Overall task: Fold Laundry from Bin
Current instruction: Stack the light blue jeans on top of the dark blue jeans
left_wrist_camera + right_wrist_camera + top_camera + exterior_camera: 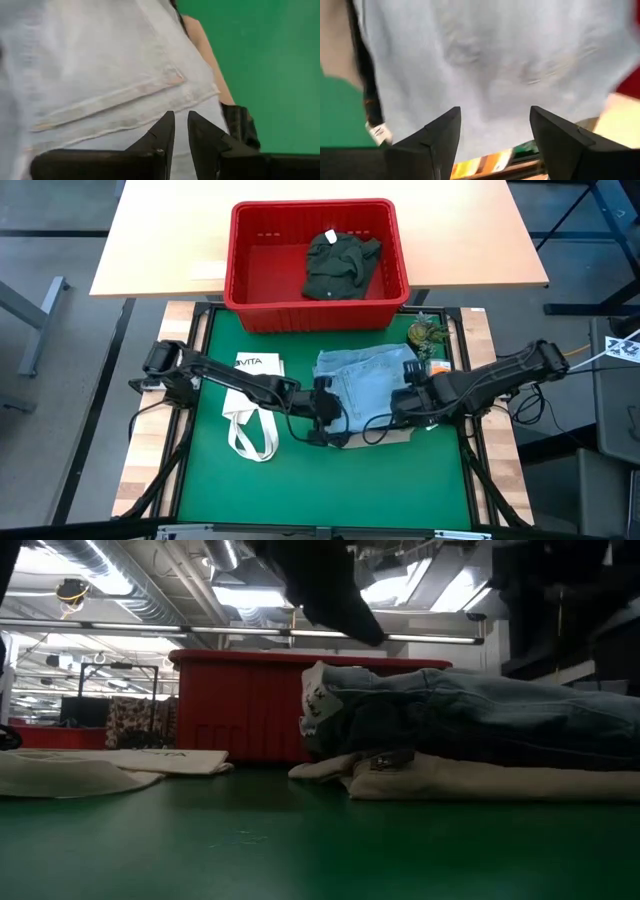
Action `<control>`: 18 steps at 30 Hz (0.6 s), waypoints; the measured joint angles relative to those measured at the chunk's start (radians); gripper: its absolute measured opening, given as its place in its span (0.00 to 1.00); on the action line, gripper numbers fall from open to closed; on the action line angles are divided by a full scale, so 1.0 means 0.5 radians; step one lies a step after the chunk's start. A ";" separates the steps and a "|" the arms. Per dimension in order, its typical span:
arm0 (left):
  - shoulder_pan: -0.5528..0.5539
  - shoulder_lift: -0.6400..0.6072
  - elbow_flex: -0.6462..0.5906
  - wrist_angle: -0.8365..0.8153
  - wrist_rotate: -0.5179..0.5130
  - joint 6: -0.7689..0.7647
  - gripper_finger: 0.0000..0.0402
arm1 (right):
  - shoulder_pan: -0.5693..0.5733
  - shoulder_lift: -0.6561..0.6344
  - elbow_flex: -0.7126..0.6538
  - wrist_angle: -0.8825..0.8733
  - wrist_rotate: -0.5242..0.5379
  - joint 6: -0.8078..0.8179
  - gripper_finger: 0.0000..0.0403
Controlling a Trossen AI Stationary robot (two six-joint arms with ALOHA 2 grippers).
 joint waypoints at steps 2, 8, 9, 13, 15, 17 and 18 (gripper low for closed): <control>0.020 -0.037 0.000 0.011 -0.058 0.001 0.12 | 0.001 -0.012 0.067 0.001 0.095 -0.038 0.59; 0.115 -0.110 0.002 0.064 -0.345 0.090 0.11 | -0.113 -0.023 0.189 0.139 0.371 -0.100 0.59; 0.139 -0.110 0.002 0.076 -0.362 0.100 0.11 | -0.161 -0.023 0.189 0.177 0.376 -0.122 0.59; 0.238 -0.093 0.005 0.077 -0.340 0.091 0.10 | -0.413 -0.023 0.153 0.326 0.317 -0.262 0.59; 0.283 -0.069 0.006 0.062 -0.301 0.088 0.10 | -0.554 -0.021 0.112 0.417 0.275 -0.297 0.59; 0.330 -0.023 0.006 0.070 -0.245 0.059 0.10 | -0.695 -0.021 0.054 0.509 0.225 -0.300 0.59; 0.350 0.000 0.006 0.062 -0.228 0.041 0.10 | -0.762 -0.021 0.018 0.552 0.190 -0.302 0.59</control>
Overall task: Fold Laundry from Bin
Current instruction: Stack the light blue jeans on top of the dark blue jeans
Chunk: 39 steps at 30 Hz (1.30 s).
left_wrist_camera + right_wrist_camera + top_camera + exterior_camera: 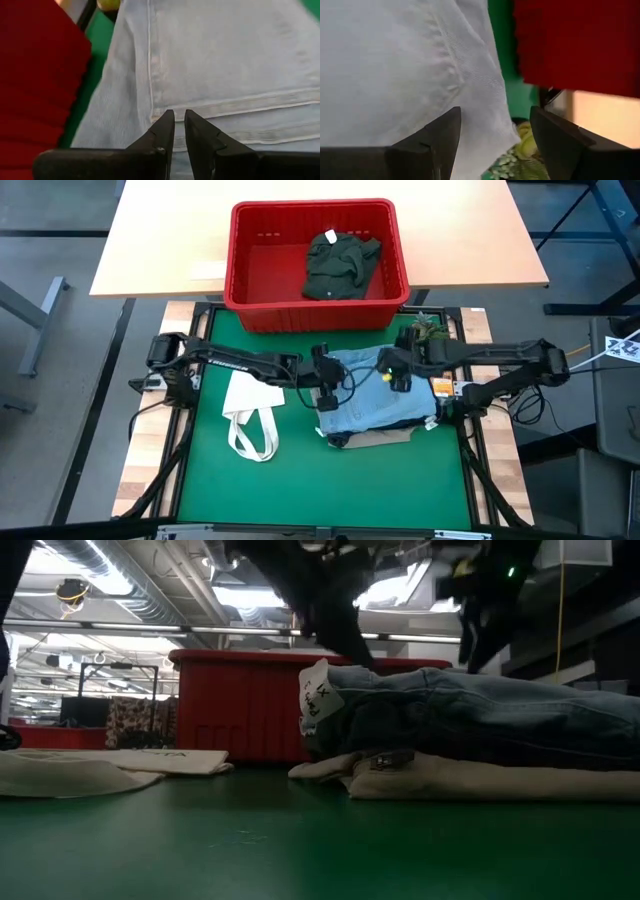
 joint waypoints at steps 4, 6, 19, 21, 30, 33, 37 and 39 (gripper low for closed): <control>0.065 0.120 0.000 -0.026 0.023 -0.039 0.10 | -0.217 0.000 -0.187 0.135 -0.144 -0.020 0.59; 0.087 0.187 0.000 -0.024 0.026 -0.041 0.10 | -0.293 0.000 -0.288 0.199 -0.184 -0.031 0.59; 0.108 0.392 0.011 -0.022 0.011 -0.041 0.10 | -0.429 -0.008 -0.729 0.772 -0.369 -0.106 0.59; 0.108 0.391 0.009 -0.026 0.010 -0.041 0.10 | -0.429 -0.009 -0.729 0.766 -0.370 -0.105 0.59; 0.099 0.313 -0.002 -0.045 0.023 -0.040 0.10 | -0.426 -0.135 -0.708 0.661 -0.289 -0.102 0.59; 0.098 0.233 -0.006 -0.060 0.028 -0.039 0.10 | -0.427 -0.188 -0.619 0.514 -0.283 -0.106 0.59; 0.097 0.135 -0.008 -0.047 0.029 -0.039 0.10 | -0.429 -0.229 -0.446 0.329 -0.269 -0.107 0.59; 0.089 0.086 -0.008 -0.035 0.029 -0.039 0.10 | -0.426 -0.234 -0.347 0.231 -0.270 -0.105 0.59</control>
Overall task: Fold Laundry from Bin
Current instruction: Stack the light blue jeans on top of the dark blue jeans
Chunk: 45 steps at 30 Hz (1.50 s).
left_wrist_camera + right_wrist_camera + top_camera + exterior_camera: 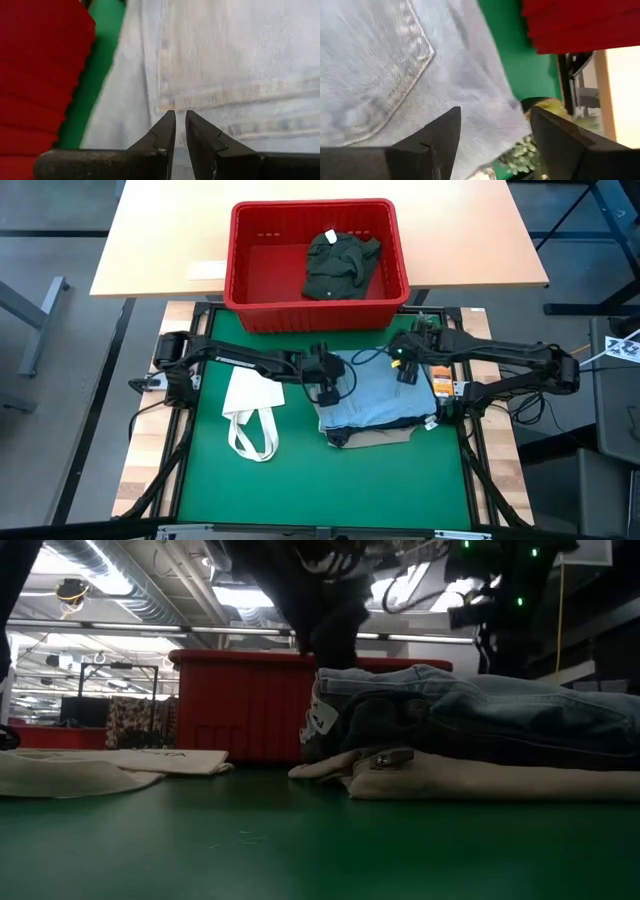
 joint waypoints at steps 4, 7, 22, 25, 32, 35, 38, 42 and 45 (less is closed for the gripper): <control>-0.035 -0.068 0.004 0.045 0.000 0.000 0.10 | 0.024 0.001 0.170 -0.188 -0.077 0.097 0.59; -0.084 -0.080 0.004 0.062 0.018 -0.001 0.10 | 0.091 0.001 0.240 -0.273 -0.175 0.221 0.59; -0.360 -0.072 0.007 0.108 0.292 -0.002 0.10 | 0.911 0.001 0.270 -0.694 -0.401 0.918 0.59; -0.396 -0.066 0.007 0.112 0.292 -0.002 0.10 | 1.062 -0.001 0.237 -0.672 -0.275 1.063 0.59; -0.437 0.018 0.009 0.092 0.291 -0.064 0.10 | 1.239 0.001 -0.073 -0.680 -0.158 1.373 0.59; -0.443 0.103 0.009 0.078 0.291 -0.098 0.10 | 1.265 0.001 -0.238 -0.645 -0.162 1.486 0.59; -0.445 0.195 0.011 0.105 0.291 -0.119 0.10 | 1.273 -0.002 -0.402 -0.535 -0.210 1.537 0.59; -0.444 0.281 0.018 0.118 0.300 -0.122 0.10 | 1.272 -0.006 -0.552 -0.353 -0.246 1.527 0.59; -0.452 0.302 0.019 0.113 0.301 -0.124 0.10 | 1.270 -0.007 -0.575 -0.320 -0.260 1.522 0.59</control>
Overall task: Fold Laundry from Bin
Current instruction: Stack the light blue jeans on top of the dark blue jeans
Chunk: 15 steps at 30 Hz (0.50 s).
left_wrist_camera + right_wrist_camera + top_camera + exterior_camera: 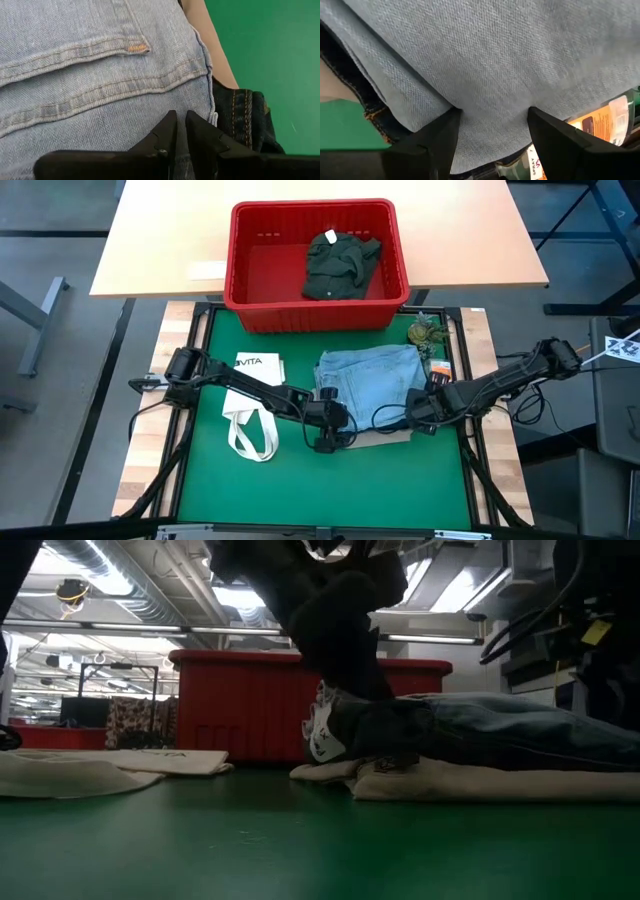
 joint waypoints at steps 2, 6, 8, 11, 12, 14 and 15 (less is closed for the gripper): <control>-0.001 0.001 0.000 -0.004 -0.001 0.001 0.10 | 0.000 0.002 0.001 -0.002 -0.002 0.000 0.59; -0.002 -0.018 -0.004 -0.017 -0.052 0.002 0.10 | 0.000 0.004 0.035 -0.041 -0.010 -0.003 0.59; -0.003 -0.045 -0.008 -0.030 -0.088 0.053 0.10 | -0.002 0.009 0.092 -0.089 -0.020 -0.013 0.59; 0.009 -0.090 -0.010 -0.058 -0.101 0.132 0.10 | -0.002 0.011 0.239 -0.225 -0.035 -0.072 0.59; 0.013 -0.109 -0.010 -0.059 -0.105 0.156 0.10 | -0.002 0.011 0.295 -0.262 -0.025 -0.102 0.59; 0.024 -0.154 -0.012 -0.070 -0.139 0.176 0.10 | -0.002 0.011 0.412 -0.295 0.039 -0.156 0.59; 0.029 -0.181 -0.012 -0.070 -0.160 0.176 0.10 | -0.002 0.011 0.471 -0.305 0.096 -0.175 0.59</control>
